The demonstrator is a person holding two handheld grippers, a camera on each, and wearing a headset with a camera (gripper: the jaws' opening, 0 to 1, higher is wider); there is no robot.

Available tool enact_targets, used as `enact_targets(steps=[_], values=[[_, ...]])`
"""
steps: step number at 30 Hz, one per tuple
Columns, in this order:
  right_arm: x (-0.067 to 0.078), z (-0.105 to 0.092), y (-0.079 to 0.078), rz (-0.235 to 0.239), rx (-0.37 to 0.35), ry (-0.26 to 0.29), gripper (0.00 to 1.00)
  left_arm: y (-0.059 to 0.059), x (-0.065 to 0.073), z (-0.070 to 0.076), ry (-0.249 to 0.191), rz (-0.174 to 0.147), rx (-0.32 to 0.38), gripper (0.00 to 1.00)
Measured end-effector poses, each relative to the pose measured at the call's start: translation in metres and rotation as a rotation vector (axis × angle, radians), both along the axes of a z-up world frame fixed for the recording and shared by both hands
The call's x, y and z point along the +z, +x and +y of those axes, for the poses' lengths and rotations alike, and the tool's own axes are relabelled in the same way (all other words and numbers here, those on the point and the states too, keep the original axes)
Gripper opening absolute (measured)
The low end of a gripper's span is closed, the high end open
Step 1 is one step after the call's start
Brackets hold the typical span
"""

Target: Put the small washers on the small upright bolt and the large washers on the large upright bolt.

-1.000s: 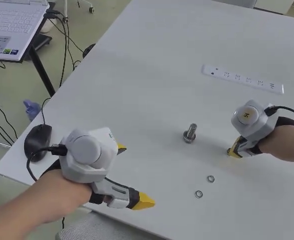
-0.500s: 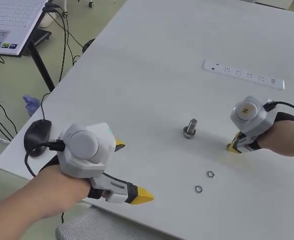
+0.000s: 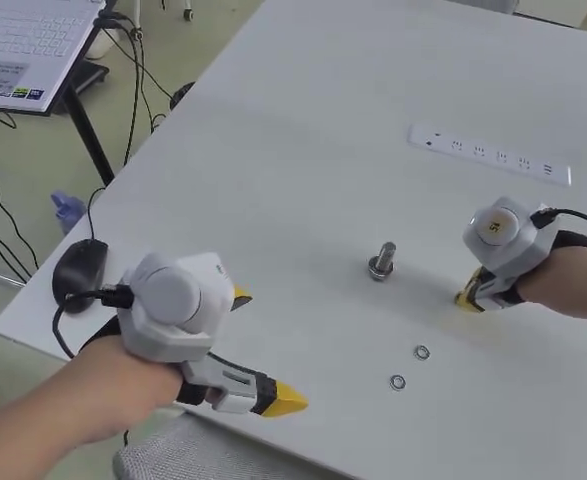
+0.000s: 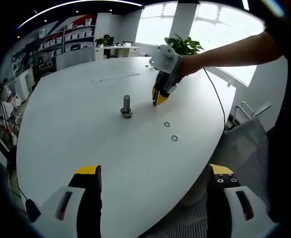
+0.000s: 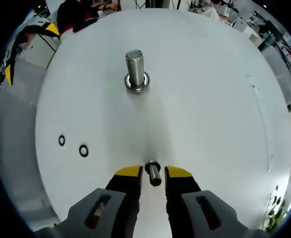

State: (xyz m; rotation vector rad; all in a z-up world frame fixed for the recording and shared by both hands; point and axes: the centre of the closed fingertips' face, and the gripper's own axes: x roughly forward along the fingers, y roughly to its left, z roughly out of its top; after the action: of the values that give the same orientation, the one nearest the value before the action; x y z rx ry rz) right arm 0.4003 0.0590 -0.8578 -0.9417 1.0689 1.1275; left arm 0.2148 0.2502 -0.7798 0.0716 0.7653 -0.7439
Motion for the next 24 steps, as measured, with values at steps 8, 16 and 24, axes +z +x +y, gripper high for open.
enact_targets(steps=[8,16,24], values=[[0.003,0.001,-0.003,0.02,0.013,0.005,0.28,-0.002,0.004,0.004,0.003,-0.009,0.009,0.87],[0.009,0.0,-0.008,0.029,0.038,-0.001,0.31,-0.002,0.01,0.006,0.005,-0.023,0.012,0.87],[0.022,0.003,-0.006,0.022,0.042,0.006,0.31,-0.002,0.014,0.006,0.013,-0.029,0.006,0.87]])
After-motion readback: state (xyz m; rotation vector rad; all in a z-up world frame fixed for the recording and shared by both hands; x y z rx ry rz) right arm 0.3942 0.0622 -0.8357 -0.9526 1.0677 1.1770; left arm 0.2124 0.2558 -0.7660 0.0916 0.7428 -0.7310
